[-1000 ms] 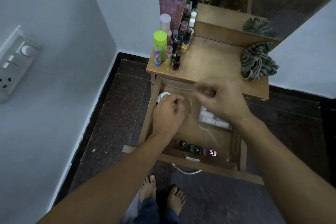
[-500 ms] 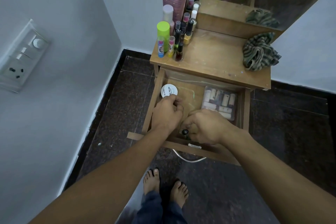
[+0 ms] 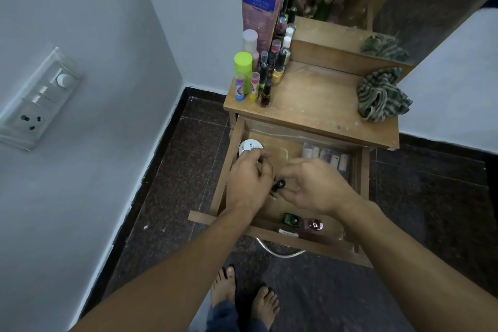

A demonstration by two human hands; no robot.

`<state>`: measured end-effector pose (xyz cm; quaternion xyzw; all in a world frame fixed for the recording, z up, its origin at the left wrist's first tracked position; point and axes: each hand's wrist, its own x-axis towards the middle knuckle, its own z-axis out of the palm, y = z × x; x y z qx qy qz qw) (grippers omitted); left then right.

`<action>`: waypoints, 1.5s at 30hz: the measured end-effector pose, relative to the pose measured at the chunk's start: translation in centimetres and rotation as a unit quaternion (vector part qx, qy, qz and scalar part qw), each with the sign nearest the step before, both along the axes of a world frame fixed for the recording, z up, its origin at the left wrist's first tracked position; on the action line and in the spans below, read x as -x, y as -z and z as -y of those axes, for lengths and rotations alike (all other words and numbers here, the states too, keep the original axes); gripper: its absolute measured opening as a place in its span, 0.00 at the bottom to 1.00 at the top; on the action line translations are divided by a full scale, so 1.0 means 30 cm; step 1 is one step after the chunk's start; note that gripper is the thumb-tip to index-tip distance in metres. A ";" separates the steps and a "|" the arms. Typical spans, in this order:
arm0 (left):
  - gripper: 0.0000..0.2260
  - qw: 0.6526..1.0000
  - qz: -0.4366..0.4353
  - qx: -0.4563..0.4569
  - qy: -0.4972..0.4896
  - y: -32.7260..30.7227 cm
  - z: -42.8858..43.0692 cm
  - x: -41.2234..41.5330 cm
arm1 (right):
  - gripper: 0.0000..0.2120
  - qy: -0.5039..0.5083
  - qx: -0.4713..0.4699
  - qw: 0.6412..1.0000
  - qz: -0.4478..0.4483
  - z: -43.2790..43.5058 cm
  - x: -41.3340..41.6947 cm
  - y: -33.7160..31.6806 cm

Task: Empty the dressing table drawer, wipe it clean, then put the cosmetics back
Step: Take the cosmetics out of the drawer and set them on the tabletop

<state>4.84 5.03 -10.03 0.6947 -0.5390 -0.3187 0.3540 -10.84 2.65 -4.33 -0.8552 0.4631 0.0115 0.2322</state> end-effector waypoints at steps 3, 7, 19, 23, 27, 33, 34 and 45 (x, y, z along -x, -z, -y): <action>0.08 0.996 -0.017 0.085 -0.033 -0.042 0.027 0.025 | 0.07 0.048 0.046 0.995 0.068 0.065 0.011 -0.083; 0.08 0.987 -0.064 0.135 -0.066 -0.104 0.083 0.072 | 0.06 0.096 0.117 0.980 0.129 0.177 0.012 -0.178; 0.11 0.986 -0.084 0.121 -0.078 -0.078 0.163 0.110 | 0.06 0.197 0.177 0.952 0.151 0.435 -0.073 -0.233; 0.12 0.989 -0.067 0.108 -0.081 -0.042 0.168 0.099 | 0.03 0.209 0.166 0.954 0.136 0.471 -0.104 -0.214; 0.12 0.990 -0.067 0.100 -0.079 -0.027 0.173 0.090 | 0.02 0.215 0.158 0.954 0.133 0.490 -0.118 -0.202; 0.11 0.991 -0.061 0.097 -0.072 -0.010 0.182 0.082 | 0.02 0.231 0.152 0.949 0.148 0.496 -0.130 -0.185; 0.11 0.991 -0.060 0.099 -0.070 -0.006 0.183 0.080 | 0.03 0.236 0.154 0.948 0.151 0.496 -0.132 -0.181; 0.11 0.994 -0.037 0.091 -0.040 0.026 0.170 0.039 | 0.15 0.243 0.157 0.943 0.164 0.433 -0.082 -0.184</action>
